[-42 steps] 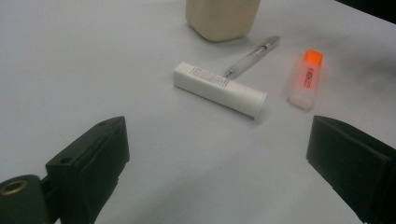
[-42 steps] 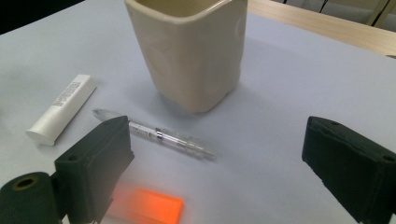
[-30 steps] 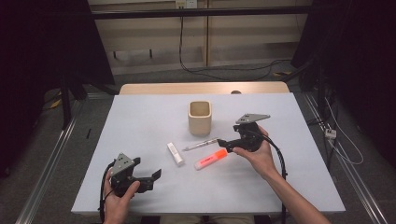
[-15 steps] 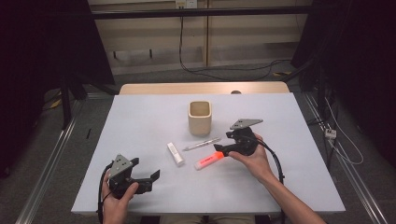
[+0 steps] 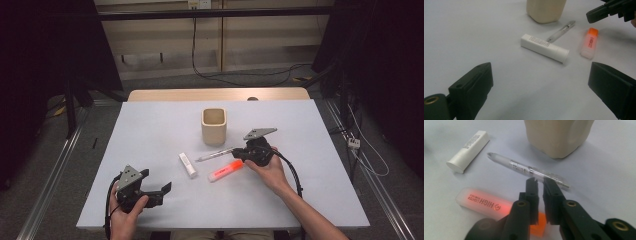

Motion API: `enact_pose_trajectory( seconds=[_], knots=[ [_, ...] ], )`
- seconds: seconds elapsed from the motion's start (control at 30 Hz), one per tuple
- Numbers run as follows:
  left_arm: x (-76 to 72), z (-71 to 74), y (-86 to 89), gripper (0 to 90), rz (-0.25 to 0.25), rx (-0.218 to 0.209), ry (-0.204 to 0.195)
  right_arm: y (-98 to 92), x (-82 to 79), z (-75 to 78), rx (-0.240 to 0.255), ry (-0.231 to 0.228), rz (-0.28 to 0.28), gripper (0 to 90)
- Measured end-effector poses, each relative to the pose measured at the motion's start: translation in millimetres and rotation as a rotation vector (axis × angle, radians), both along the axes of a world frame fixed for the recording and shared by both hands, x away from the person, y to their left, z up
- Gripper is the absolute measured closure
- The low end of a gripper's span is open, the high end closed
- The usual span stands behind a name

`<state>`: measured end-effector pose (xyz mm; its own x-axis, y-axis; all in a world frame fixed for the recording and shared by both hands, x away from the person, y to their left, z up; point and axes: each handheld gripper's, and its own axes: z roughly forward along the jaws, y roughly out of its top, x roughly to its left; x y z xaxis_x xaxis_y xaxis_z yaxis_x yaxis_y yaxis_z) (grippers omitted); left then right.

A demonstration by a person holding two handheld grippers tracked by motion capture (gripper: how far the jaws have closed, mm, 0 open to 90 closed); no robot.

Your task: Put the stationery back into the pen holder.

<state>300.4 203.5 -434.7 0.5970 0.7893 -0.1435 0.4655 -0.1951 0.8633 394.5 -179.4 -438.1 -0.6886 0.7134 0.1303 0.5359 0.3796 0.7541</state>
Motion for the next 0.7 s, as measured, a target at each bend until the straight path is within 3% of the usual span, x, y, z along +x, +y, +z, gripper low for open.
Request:
enact_pose_trajectory(
  seconds=[0.07, 0.47, 0.7],
  knots=[
    [0.2, 0.0, -0.2, 5.7, -0.004, 0.001, 0.001, 1.4, 1.2, -2.3, -0.01, 0.006, 0.005, 90.0],
    [0.4, -0.4, -0.4, 5.7, -0.006, 0.003, 0.002, 9.1, 9.8, -19.2, -0.077, 0.047, 0.023, 90.0],
    [0.2, -0.6, -1.6, 5.7, -0.007, 0.011, 0.006, 6.3, 12.9, -19.7, -0.071, 0.062, 0.051, 90.0]
  ],
)
